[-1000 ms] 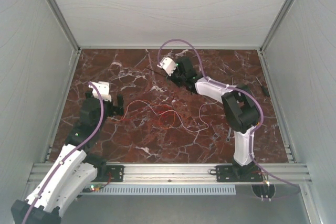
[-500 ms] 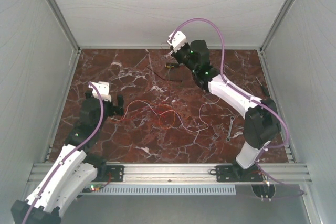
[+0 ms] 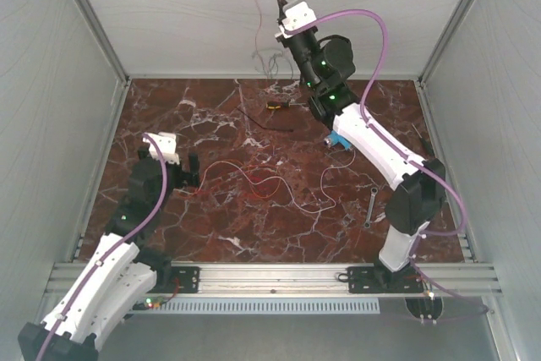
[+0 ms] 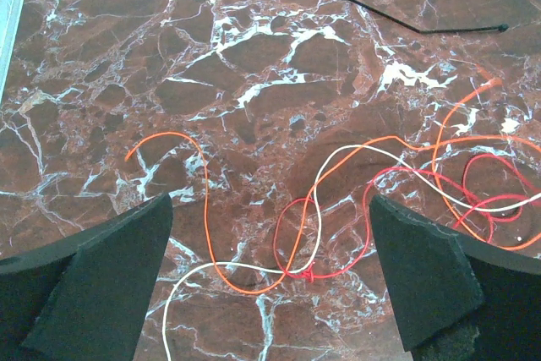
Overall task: Zip-tie the wires
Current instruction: Untie the cable at the center of the board.
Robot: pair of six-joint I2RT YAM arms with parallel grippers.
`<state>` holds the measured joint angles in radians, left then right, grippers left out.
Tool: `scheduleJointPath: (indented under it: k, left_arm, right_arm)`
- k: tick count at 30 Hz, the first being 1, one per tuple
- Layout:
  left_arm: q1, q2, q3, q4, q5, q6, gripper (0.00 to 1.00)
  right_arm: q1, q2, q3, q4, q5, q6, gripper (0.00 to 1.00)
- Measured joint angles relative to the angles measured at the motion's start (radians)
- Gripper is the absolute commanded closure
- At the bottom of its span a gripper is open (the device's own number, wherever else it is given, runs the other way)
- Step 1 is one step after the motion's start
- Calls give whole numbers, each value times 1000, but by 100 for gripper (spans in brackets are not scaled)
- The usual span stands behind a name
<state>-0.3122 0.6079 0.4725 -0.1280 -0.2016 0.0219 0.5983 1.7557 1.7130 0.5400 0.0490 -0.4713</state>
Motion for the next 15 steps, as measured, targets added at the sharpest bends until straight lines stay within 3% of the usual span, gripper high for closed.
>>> scheduleJointPath:
  k: [10,13,15]
  left_arm:
    - [0,-5,-3,0,6,0,0]
    - [0,-5,-3,0,8,0,0]
    - [0,-10,-3,0,8,0,0]
  right_arm:
    - [49,143,304,167,54,-117,100]
    - [52,130,253,204,68,-131,100]
    - [52,93,126,224,69,-138,100]
